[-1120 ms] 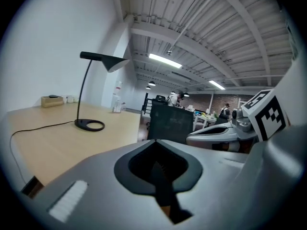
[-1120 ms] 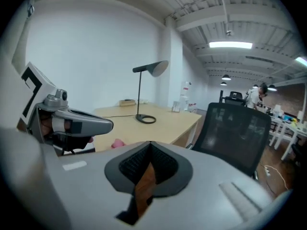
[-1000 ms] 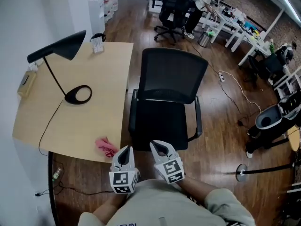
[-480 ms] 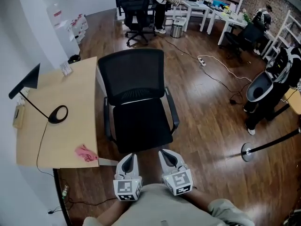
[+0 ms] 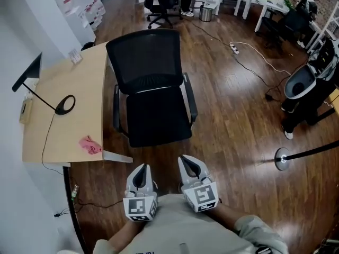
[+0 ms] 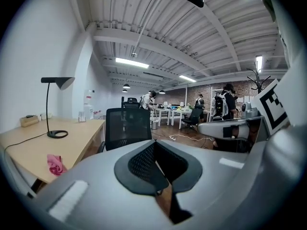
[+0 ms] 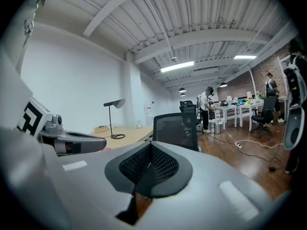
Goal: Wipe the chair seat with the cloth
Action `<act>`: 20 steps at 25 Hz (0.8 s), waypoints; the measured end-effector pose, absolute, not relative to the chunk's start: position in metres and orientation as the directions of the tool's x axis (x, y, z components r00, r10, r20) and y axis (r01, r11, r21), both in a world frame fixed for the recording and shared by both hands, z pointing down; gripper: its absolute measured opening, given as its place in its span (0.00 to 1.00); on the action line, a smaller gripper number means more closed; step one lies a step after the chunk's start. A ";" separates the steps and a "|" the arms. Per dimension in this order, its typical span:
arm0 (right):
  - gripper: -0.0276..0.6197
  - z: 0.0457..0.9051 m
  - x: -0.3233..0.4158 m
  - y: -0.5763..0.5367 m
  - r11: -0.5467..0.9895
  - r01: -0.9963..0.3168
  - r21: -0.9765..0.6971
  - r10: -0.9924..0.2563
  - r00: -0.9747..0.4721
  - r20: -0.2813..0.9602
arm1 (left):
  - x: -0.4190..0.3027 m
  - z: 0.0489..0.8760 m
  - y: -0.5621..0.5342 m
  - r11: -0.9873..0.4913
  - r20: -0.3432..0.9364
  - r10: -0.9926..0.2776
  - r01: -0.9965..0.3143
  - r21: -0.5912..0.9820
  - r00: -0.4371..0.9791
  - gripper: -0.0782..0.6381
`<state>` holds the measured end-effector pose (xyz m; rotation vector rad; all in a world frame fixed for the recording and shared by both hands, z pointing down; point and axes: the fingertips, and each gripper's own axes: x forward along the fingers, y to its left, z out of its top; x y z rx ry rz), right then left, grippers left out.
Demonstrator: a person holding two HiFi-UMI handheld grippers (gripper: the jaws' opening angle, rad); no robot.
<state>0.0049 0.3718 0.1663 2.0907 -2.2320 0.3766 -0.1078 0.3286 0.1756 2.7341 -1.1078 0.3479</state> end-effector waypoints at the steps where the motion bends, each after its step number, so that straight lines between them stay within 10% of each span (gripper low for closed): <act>1: 0.05 0.163 0.005 0.373 0.050 -0.990 -0.133 -0.976 -0.077 0.204 | -0.108 0.172 0.330 -0.709 0.270 -0.665 -0.702 0.067 0.697 0.12; 20: 0.05 0.144 -0.043 0.369 -0.069 -0.988 -0.137 -0.977 0.039 0.209 | -0.161 0.141 0.311 -0.777 0.200 -0.608 -0.628 0.052 0.769 0.12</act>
